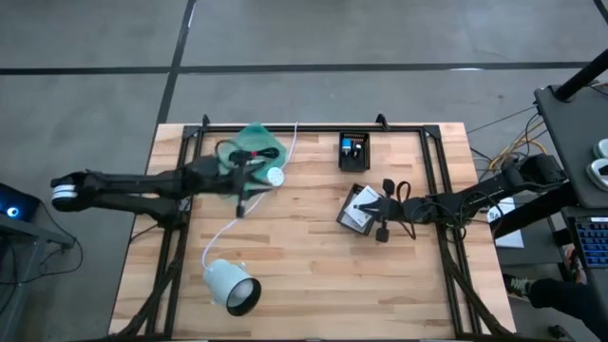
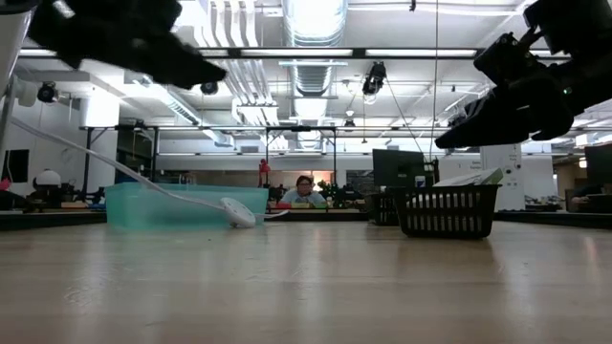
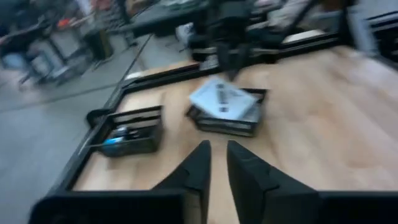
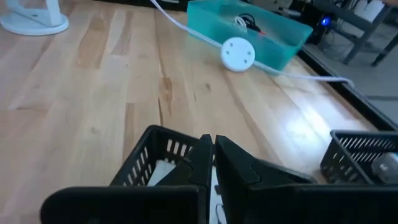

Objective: Pick and place items into bin
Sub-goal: Return to Home Position

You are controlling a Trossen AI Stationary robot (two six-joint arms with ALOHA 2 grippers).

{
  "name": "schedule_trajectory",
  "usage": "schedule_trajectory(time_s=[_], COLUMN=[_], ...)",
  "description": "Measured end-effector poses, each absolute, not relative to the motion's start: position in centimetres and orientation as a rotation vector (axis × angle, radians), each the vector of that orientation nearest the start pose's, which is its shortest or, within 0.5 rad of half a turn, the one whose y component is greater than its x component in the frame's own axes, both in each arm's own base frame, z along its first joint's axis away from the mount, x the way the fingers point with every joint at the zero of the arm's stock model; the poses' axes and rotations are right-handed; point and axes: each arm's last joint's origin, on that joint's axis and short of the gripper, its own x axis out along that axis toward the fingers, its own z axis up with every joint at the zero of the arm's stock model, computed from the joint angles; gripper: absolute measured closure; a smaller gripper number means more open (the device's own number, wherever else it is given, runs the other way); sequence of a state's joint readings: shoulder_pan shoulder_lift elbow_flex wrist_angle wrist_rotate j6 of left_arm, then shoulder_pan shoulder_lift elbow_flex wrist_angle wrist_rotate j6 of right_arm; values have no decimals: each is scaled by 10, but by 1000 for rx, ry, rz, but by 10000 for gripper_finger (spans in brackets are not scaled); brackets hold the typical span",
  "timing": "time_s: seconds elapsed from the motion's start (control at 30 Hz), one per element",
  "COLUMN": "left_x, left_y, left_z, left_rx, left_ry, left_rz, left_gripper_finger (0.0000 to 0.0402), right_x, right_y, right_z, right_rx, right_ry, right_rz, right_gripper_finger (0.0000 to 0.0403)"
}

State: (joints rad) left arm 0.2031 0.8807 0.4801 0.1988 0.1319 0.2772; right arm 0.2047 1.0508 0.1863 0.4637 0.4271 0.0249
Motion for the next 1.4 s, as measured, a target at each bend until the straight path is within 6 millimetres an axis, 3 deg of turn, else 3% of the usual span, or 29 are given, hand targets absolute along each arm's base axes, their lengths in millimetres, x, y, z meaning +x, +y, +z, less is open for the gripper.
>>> schedule_trajectory(time_s=[0.13,0.27,0.43,0.67,0.87,0.97,1.1,1.4], left_x=[162,138,118,97,99,100,99,97], left_y=[22,12,8,6,6,6,6,6], left_z=[227,211,191,178,175,172,171,171], left_rx=[276,298,304,265,250,240,240,240], left_ry=[109,-25,-72,-60,-16,16,12,13], left_rz=[-21,-52,-60,-64,-63,-68,-67,-64], left_gripper_finger=[395,398,401,401,401,401,401,401], right_x=[177,177,178,181,174,160,150,129], right_y=[25,25,25,26,30,30,25,19], right_z=[145,146,148,159,177,173,166,173], right_rx=[-76,-60,-57,-101,-124,-128,-95,-129], right_ry=[385,376,359,245,-49,-132,-89,-51], right_rz=[-229,-230,-229,-203,-139,-82,-149,-191], right_gripper_finger=[394,394,394,394,394,394,394,394])
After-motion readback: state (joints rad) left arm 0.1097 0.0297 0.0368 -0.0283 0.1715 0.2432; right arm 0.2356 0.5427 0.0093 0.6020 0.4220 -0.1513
